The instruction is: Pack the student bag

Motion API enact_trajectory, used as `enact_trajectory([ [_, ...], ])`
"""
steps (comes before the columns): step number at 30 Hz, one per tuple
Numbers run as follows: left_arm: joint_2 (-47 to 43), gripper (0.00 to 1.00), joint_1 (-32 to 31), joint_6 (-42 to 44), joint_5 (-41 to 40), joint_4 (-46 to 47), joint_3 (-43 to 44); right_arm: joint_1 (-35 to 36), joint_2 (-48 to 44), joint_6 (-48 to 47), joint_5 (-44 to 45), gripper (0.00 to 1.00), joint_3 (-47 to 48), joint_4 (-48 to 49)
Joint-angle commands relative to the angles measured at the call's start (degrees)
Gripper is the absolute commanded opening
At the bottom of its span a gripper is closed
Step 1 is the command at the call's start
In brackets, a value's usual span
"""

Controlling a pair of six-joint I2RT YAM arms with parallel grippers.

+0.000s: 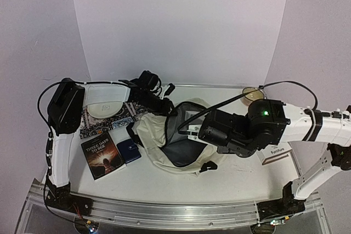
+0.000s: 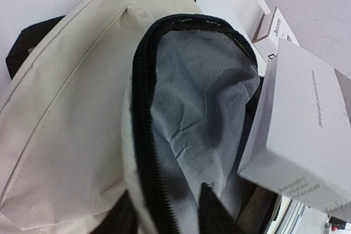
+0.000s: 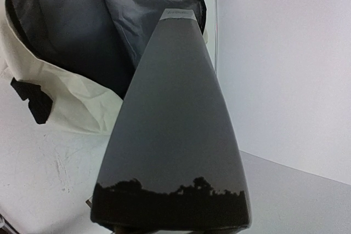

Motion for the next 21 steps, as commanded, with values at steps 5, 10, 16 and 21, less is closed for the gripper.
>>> enact_trajectory([
  [5, -1.75, 0.00, 0.43, 7.61, -2.49, -2.27, 8.50, 5.93, -2.54, 1.91, 1.37, 0.23, 3.54, -3.88],
  [10, -4.95, 0.00, 0.44, 8.82, -3.16, -2.30, 10.02, 8.58, -1.12, 1.54, 1.98, 0.23, 3.54, -3.24],
  [16, -8.27, 0.00, 0.35, 9.71, -3.10, -2.31, 11.51, 10.48, -0.63, 1.11, 2.84, 0.23, 2.95, -1.74],
  [21, -11.32, 0.00, -0.39, 10.65, -1.70, -2.21, 12.97, 11.56, -0.40, 1.34, 3.16, 0.23, 2.23, -1.45],
])
